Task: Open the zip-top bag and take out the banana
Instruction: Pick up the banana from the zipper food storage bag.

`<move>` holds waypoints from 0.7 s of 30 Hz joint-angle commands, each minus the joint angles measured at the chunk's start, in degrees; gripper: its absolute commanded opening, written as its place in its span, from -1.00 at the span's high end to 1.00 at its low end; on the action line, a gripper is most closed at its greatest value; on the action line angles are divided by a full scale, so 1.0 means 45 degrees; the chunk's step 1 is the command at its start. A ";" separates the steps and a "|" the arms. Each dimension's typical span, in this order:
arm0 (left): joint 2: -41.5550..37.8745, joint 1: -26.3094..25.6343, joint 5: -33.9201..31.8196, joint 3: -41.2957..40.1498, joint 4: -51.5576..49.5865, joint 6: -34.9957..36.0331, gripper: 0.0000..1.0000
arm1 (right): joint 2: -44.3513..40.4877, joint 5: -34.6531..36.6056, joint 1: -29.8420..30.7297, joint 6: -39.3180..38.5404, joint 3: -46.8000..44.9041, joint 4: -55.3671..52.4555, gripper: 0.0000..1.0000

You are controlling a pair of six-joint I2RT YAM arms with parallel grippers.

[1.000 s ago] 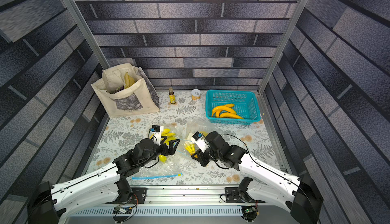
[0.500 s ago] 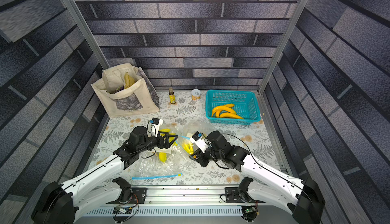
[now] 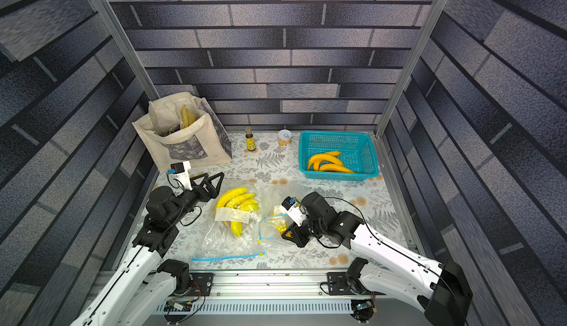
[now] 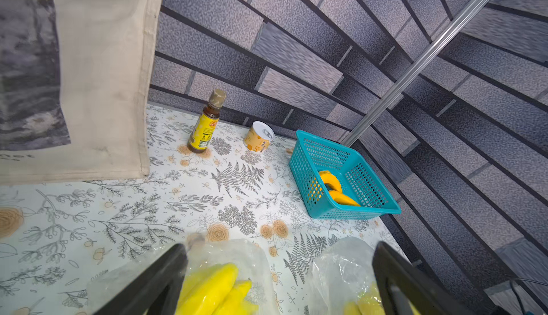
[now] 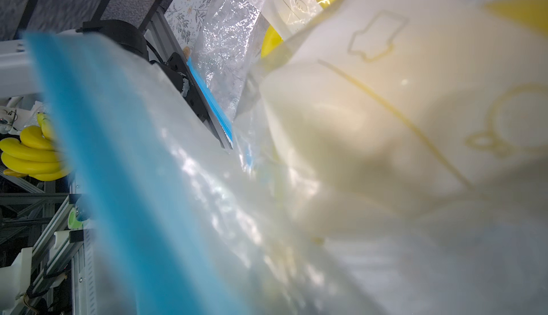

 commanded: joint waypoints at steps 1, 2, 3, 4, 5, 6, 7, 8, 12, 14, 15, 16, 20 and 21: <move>0.1452 -0.0059 0.1765 -0.0772 0.0877 -0.1113 -0.91 | -0.0015 -0.0887 -0.0116 -0.0595 0.0804 -0.0224 1.00; 0.1908 -0.0171 0.1919 -0.0734 0.0889 -0.1155 -0.90 | 0.0023 -0.1054 -0.0121 -0.0630 0.0815 -0.0183 1.00; 0.2474 -0.0354 0.2028 -0.0619 0.0858 -0.1103 -0.90 | 0.0028 -0.1274 -0.0136 -0.0638 0.0780 -0.0008 1.00; 0.2929 -0.0449 0.2132 -0.0490 0.0870 -0.1041 -0.89 | -0.0006 -0.1478 -0.0121 -0.0619 0.0743 0.0176 1.00; 0.3361 -0.0510 0.2232 -0.0407 0.1059 -0.1099 -0.89 | 0.0009 -0.1595 -0.0121 -0.0602 0.0738 0.0301 1.00; 0.3800 -0.0538 0.2388 -0.0365 0.1565 -0.1340 -0.89 | 0.0032 -0.1709 -0.0128 -0.0596 0.0766 0.0336 1.00; 0.4167 -0.0530 0.2586 -0.0324 0.2095 -0.1633 -0.88 | 0.0080 -0.1751 -0.0130 -0.0639 0.0809 0.0345 1.00; 0.4587 -0.0602 0.2768 -0.0221 0.2592 -0.1851 -0.86 | 0.0161 -0.1789 -0.0129 -0.0664 0.0877 0.0302 1.00; 0.5818 -0.1423 0.2988 0.0430 0.3660 -0.2135 -0.82 | 0.0364 -0.1741 -0.0122 -0.0784 0.1098 0.0239 1.00; 0.6380 -0.1815 0.3234 0.0689 0.4028 -0.2238 -0.75 | 0.0415 -0.1687 -0.0122 -0.0816 0.1165 0.0277 1.00; 0.6655 -0.2001 0.3299 0.0746 0.4220 -0.2310 -0.72 | 0.0438 -0.1667 -0.0121 -0.0855 0.1197 0.0301 1.00; 0.6861 -0.2142 0.3343 0.0799 0.4404 -0.2347 -0.72 | 0.0459 -0.1644 -0.0121 -0.0870 0.1206 0.0278 1.00; 0.7459 -0.2404 0.3494 0.0610 0.5363 -0.2853 -0.62 | 0.0438 -0.1374 -0.0121 -0.1028 0.1206 0.0160 1.00; 0.7526 -0.2460 0.3506 0.0570 0.5425 -0.2927 -0.60 | 0.0397 -0.1326 -0.0139 -0.1057 0.1207 0.0145 1.00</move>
